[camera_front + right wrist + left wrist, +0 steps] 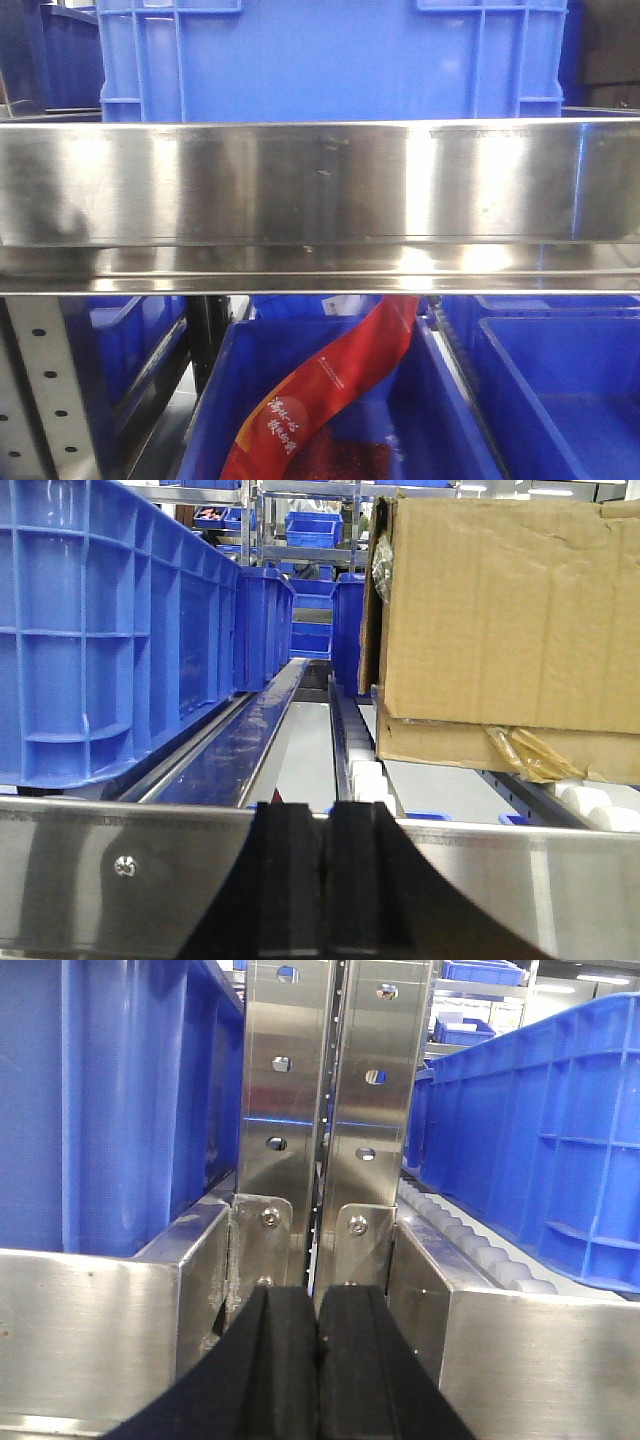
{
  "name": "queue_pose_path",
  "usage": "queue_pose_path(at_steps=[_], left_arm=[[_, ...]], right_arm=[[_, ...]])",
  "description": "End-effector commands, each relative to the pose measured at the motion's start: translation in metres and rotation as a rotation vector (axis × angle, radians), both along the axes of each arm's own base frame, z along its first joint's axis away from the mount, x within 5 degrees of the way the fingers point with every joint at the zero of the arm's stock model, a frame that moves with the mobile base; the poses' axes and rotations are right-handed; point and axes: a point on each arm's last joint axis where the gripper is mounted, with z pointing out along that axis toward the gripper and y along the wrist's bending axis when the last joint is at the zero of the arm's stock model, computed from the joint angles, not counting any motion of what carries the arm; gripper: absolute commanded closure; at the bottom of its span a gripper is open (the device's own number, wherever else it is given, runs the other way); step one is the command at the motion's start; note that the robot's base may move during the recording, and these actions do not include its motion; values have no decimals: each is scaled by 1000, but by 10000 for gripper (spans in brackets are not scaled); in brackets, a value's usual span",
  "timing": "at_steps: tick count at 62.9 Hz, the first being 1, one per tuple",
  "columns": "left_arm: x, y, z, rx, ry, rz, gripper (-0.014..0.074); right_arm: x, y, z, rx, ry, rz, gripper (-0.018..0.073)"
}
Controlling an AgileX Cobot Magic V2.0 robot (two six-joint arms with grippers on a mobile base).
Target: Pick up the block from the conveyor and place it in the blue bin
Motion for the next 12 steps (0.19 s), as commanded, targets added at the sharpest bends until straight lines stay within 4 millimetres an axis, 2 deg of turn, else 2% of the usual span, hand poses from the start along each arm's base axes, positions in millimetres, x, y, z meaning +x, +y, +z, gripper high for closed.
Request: queue_pose_path(at_steps=[1, 12], left_arm=[[-1, 0, 2, -13, -18, 3, 707], [-1, 0, 2, -13, -18, 3, 707]], right_arm=[[0, 0, 1, -7, -16, -6, 727], [0, 0, 1, -7, -16, -6, 727]])
